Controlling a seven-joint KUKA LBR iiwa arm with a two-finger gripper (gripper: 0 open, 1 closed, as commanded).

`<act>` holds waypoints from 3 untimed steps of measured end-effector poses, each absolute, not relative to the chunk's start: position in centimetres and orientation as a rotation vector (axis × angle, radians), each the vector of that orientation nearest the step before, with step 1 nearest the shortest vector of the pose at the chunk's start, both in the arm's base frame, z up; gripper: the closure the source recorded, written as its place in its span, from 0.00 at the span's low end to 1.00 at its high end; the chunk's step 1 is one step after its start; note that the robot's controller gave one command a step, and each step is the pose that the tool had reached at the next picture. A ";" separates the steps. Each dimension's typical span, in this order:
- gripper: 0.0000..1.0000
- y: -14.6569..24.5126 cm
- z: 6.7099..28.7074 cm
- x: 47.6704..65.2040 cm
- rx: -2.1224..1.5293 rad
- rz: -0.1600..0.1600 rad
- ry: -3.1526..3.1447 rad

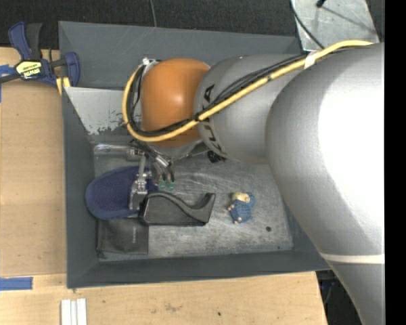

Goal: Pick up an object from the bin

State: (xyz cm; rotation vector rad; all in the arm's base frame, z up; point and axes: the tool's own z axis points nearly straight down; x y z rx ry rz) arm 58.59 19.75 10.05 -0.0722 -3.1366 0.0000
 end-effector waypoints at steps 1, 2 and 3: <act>0.00 20.7 21.1 58.5 0.208 -0.005 -3.146; 0.00 18.2 10.8 56.3 0.175 -0.008 -3.147; 0.00 12.5 7.4 59.7 -0.149 -0.011 -3.146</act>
Offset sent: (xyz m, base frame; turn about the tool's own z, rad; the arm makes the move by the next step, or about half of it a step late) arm -0.0035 0.0084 0.1054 -0.1756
